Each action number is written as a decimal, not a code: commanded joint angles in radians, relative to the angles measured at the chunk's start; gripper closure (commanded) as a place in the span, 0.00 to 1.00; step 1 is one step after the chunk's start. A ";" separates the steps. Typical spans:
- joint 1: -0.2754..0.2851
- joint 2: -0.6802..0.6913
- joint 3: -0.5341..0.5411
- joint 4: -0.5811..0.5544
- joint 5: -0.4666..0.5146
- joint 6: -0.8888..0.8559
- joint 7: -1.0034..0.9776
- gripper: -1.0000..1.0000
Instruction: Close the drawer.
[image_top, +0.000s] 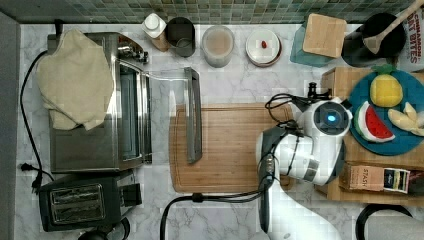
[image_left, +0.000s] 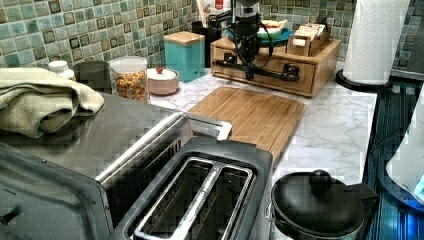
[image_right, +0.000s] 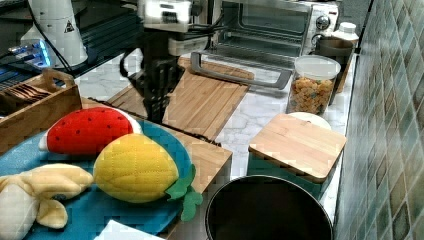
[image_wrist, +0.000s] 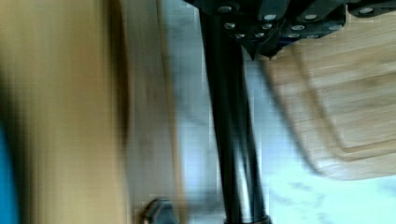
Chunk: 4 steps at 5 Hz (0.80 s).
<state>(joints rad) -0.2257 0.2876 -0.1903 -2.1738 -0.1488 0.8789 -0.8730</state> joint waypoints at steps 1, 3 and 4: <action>-0.098 -0.002 -0.167 0.119 -0.066 -0.029 -0.024 1.00; -0.100 -0.003 -0.164 0.119 -0.068 -0.029 -0.023 1.00; -0.103 -0.003 -0.162 0.119 -0.069 -0.029 -0.022 1.00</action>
<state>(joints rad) -0.2019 0.2891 -0.2092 -2.1699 -0.1615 0.8701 -0.8770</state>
